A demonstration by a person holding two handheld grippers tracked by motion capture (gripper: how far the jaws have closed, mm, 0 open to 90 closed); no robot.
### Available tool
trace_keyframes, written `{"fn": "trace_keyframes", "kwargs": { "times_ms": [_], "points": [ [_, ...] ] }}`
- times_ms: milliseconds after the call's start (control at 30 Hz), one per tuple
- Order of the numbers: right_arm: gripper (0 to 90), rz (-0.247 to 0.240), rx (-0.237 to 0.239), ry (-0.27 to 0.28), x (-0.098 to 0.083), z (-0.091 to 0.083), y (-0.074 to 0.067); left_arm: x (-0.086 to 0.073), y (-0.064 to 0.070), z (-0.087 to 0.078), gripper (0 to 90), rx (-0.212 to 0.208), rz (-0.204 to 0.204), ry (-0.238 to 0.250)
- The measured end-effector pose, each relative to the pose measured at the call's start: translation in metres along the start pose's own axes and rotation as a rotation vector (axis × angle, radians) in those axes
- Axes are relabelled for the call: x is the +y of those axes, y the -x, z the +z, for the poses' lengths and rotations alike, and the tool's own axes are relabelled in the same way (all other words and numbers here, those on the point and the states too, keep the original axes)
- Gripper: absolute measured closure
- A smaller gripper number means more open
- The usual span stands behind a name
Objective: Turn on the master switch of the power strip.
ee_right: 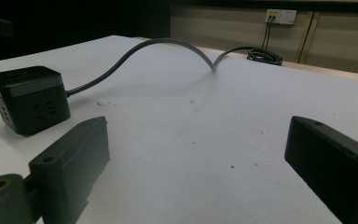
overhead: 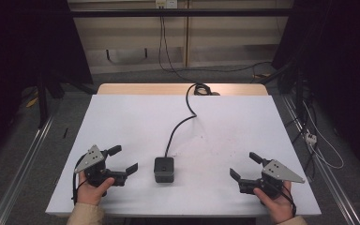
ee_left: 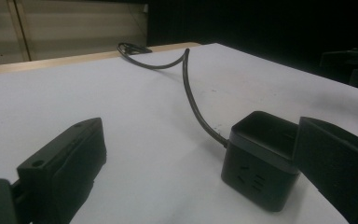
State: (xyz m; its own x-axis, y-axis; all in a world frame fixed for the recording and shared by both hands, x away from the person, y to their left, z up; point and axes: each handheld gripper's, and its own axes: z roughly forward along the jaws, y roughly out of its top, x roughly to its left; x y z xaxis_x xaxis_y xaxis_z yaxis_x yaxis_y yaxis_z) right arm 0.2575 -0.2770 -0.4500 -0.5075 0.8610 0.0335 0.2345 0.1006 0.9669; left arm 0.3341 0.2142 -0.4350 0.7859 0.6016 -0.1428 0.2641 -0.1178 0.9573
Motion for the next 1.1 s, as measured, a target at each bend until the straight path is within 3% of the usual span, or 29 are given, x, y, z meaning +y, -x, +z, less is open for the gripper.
{"fn": "trace_keyframes", "kwargs": {
  "times_ms": [500,1100],
  "points": [
    [6.0,-0.001,0.001,0.0,0.0,0.0,0.0,0.004,0.004,0.008,5.5,-0.052,-0.022,-0.001],
    [6.5,-0.002,0.007,-0.001,0.0,0.0,0.0,0.006,0.007,0.016,14.8,-0.106,-0.016,-0.025]
  ]
}}
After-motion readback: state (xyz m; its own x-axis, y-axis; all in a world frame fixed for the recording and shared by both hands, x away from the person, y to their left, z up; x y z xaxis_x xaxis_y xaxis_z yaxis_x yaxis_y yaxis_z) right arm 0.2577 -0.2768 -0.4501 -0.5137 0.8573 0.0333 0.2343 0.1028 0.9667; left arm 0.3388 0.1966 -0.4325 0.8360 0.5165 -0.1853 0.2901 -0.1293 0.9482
